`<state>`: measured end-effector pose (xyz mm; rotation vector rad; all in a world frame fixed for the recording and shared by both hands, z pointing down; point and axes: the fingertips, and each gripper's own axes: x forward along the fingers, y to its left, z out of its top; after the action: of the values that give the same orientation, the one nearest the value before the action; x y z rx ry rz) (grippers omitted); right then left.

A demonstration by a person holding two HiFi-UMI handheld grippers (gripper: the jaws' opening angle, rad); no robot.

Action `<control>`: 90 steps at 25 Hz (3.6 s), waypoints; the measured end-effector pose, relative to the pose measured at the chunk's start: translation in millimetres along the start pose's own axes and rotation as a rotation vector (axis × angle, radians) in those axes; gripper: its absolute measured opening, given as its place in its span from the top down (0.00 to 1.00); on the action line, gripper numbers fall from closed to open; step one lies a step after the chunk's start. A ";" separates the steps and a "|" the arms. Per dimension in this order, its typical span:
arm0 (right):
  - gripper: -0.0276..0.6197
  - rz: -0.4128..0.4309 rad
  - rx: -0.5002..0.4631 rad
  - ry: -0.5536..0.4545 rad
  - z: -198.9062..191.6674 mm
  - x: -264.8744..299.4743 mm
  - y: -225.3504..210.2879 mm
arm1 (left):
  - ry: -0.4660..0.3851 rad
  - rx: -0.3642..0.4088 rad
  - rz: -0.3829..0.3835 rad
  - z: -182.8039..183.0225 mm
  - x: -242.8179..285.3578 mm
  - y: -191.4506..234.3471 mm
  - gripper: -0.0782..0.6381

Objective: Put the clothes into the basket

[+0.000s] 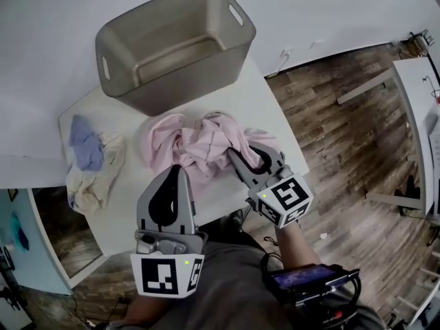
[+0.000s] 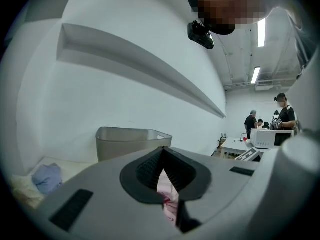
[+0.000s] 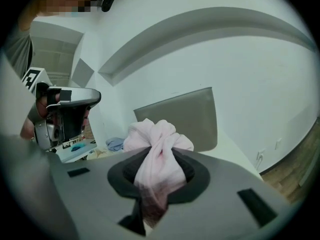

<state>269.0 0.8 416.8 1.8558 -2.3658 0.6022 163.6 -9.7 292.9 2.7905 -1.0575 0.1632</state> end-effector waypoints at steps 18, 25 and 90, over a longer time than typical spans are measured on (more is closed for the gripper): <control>0.85 0.035 -0.221 -0.160 102.2 -63.9 54.6 | -0.213 0.036 0.093 76.8 -78.5 -30.6 0.88; 0.85 0.027 -0.242 -0.236 139.0 -87.8 59.0 | -0.265 0.046 0.115 93.7 -91.2 -36.4 0.88; 0.82 -0.098 -0.319 -0.169 258.5 156.5 -27.3 | -0.157 -0.090 0.241 84.4 54.9 171.3 0.88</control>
<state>299.6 -238.0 232.1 1.9240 -2.2830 0.0537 94.5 -187.3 236.3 2.6239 -1.4008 -0.0760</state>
